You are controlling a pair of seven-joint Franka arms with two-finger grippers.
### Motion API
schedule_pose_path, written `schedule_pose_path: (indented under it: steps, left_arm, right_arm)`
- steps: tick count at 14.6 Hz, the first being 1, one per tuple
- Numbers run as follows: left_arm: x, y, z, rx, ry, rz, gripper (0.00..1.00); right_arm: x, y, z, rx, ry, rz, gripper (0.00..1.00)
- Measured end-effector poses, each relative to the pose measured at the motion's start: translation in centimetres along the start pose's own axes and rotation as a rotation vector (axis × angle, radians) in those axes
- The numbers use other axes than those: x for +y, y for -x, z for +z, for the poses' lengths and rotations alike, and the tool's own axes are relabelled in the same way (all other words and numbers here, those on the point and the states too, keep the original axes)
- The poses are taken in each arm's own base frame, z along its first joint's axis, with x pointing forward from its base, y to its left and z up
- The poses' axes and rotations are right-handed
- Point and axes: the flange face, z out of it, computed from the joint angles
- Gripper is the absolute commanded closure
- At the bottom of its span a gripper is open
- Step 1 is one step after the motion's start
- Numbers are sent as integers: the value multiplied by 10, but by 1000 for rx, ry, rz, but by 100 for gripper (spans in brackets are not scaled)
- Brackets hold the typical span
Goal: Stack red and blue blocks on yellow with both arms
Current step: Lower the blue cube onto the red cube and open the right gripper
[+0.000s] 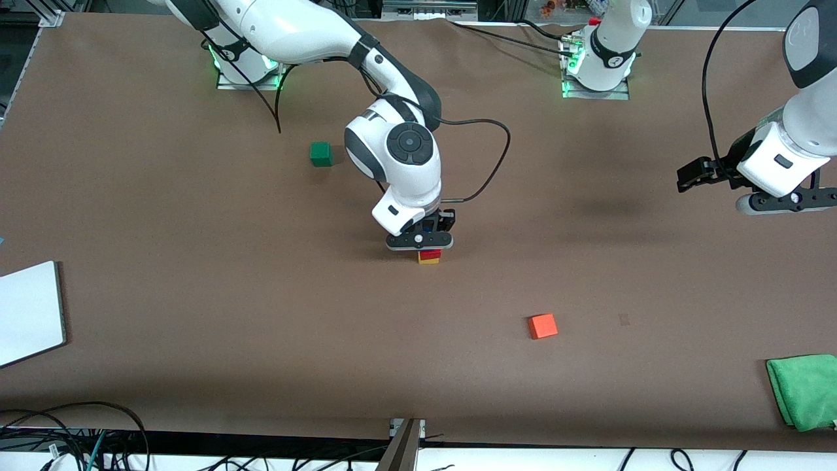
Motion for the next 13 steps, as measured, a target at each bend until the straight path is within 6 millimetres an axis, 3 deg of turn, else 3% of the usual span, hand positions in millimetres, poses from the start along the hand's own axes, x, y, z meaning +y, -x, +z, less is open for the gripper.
schedule_pose_path:
  steps: [7,8,9,13]
  left_arm:
    - [-1,-1,-5,-13,0,2,0]
    - [-3,-2,-8,-36,-1,0,0]
    - [-4,-5,-12,-56,-1,-2,0]
    - [-6,-22,-13,-81,4,-4,0]
  right_arm:
    - [-7,-3,3,21,1,-5,59]
    - [-7,-3,3,21,1,-5,38]
    - [-7,-3,3,21,2,-5,0]
    - [-6,-1,3,9,24,-6,0]
